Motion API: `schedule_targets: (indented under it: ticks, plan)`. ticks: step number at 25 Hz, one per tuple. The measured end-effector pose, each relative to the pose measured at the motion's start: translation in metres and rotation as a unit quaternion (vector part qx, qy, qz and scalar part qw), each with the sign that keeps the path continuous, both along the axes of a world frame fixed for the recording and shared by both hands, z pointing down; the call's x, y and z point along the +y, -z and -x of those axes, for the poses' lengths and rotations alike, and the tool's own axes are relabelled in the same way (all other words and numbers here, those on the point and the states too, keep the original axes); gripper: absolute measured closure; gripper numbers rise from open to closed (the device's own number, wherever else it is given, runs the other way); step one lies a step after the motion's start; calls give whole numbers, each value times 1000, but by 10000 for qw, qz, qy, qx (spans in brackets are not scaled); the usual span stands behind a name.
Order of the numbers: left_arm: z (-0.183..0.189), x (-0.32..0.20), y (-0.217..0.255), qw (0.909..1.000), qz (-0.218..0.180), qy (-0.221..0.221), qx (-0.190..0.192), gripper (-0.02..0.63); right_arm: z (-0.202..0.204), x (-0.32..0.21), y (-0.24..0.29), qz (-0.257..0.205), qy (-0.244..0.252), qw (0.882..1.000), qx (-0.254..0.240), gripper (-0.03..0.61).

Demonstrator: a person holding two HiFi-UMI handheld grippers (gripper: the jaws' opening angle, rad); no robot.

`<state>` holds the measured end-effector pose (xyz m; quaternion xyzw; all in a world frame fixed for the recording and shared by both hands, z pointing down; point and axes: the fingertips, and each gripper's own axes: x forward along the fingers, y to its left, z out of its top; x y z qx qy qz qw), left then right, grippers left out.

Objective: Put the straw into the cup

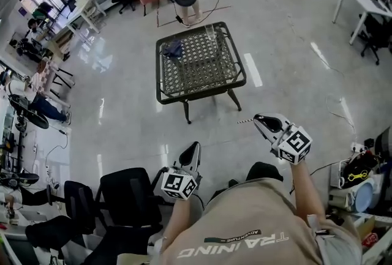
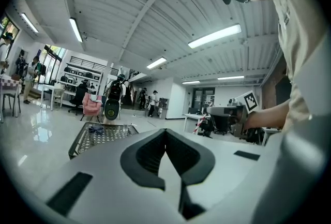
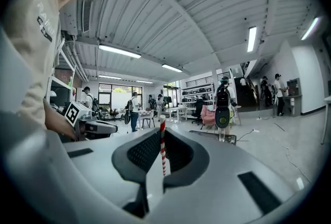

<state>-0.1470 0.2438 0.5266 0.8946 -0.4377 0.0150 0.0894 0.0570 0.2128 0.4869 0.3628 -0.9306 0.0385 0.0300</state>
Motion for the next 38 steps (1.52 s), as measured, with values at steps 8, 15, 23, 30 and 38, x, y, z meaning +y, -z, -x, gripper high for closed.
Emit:
schedule_targets:
  ticks: [8,15,23,30,38]
  plan:
    - [-26,-76,3,9998,-7,-186,35,597,-15,-71,-18,149,-43,9998,120,541]
    - [-38,-167,7,10000,-36,36,-35,597,-23,-170,-16,-115,188,9990,380,541]
    - [-62,-248,17,9991,-84,377,-157,597,-39,-250,-20,-101,699,9963,490,541]
    - [-77,-280,-6,9985,265,464,-138,597,-39,-289,-37,130,939,9949,351,541]
    - [-82,-308,-10,9983,296,322,-386,597,-36,-314,-53,437,1003,9932,396,541]
